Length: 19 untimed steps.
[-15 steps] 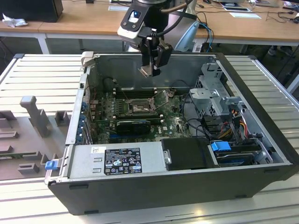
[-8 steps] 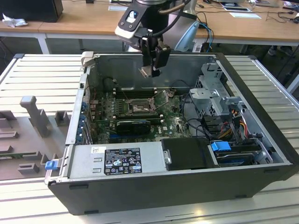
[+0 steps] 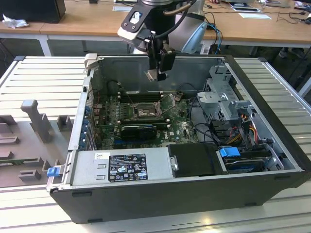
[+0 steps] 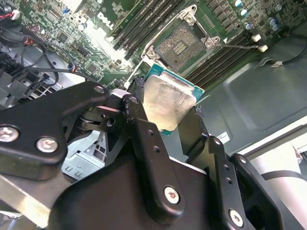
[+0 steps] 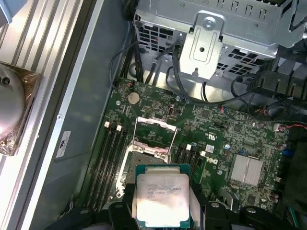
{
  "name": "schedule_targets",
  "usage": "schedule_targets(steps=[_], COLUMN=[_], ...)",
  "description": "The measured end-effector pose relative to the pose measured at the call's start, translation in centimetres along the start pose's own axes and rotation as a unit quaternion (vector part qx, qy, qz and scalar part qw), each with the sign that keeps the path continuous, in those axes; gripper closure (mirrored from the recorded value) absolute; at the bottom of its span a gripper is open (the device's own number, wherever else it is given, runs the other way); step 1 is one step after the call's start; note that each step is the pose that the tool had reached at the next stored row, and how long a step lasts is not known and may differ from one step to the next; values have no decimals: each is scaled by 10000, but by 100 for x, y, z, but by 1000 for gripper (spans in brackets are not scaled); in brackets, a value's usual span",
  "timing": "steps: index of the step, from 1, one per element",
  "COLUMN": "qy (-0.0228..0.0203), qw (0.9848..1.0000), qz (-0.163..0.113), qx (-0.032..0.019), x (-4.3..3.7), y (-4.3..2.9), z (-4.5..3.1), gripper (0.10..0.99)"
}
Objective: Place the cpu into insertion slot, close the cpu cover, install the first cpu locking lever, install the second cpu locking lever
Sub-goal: 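Place the cpu into insertion slot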
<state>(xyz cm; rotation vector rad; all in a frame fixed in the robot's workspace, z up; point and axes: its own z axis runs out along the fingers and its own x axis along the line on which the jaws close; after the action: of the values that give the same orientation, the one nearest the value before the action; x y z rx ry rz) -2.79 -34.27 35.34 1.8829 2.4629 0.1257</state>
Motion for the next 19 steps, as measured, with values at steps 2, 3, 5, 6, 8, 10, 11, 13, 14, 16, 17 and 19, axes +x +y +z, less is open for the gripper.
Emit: schedule_targets(steps=[2, 3, 5, 6, 8, 10, 11, 13, 14, 16, 17, 19], qy=[-9, -14, -19, -25, -30, -39, -44, -56, -60, -66, -72, -76], qw=[9999, 9999, 9998, 9996, 9994, 9990, 9988, 9980, 9977, 9972, 9967, 9963], qz=[101, 155, 219, 276, 334, 444, 496, 631, 679, 749, 812, 858], qx=[-2, -3, -4, -5, -6, -8, -9, -12, -13, -14, -15, -16], x=[0, 0, 0, 0, 0, 0, -1, -1, -1, -1, -1, -1], y=[-1, -1, -1, -1, -1, -2, -2, -3, -3, -3, -3, -4], z=[5, 7, 10, 12, 15, 21, 24, 31, 34, 38, 42, 45], gripper=[557, 557, 557, 557, 557, 557, 557, 557, 557, 557, 557, 557])
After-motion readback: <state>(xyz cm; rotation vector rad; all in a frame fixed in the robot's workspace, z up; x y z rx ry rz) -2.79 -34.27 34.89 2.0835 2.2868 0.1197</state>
